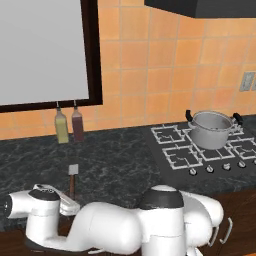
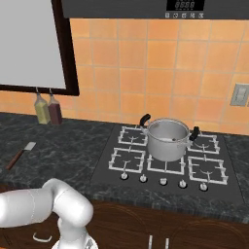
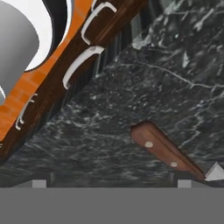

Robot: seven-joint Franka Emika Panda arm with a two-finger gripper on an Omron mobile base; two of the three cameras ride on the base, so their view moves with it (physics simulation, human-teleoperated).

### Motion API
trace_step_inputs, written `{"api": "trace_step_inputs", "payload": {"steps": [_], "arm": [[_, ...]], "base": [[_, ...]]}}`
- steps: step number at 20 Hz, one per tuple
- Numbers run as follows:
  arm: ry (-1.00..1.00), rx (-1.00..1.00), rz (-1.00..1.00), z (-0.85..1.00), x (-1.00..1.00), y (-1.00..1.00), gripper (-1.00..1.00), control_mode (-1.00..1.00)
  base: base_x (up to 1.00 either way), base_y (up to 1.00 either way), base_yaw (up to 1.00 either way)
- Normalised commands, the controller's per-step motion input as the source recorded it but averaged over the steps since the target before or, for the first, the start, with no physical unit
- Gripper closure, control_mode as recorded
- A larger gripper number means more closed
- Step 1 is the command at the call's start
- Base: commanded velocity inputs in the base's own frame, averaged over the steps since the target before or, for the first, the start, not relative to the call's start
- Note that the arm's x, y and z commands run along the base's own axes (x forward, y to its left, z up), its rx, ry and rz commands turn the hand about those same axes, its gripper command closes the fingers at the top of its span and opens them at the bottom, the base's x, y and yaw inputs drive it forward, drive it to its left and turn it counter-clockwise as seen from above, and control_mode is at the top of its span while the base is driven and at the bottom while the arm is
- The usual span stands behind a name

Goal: Put the lemon wedge and mushroom in the pot. Retrieve the spatula and lightly stir the vegetables in the pot.

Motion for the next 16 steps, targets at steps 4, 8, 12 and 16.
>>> {"api": "trace_step_inputs", "payload": {"steps": [4, 8, 12, 16], "arm": [[0.00, -0.03, 0.08, -0.10, 0.13, -0.23, -1.00, -1.00], [-0.01, -0.03, 0.07, -0.09, 0.00, -0.51, -1.00, -1.00], [-0.05, -0.01, 0.14, -0.09, 0.00, -0.32, -1.00, -1.00], [-0.10, 0.00, 0.21, -0.19, 0.00, -0.05, -1.00, -1.00]], "base": [[0.00, 0.00, 0.00], [0.00, 0.00, 0.00], [0.00, 0.00, 0.00], [0.00, 0.00, 0.00]]}}
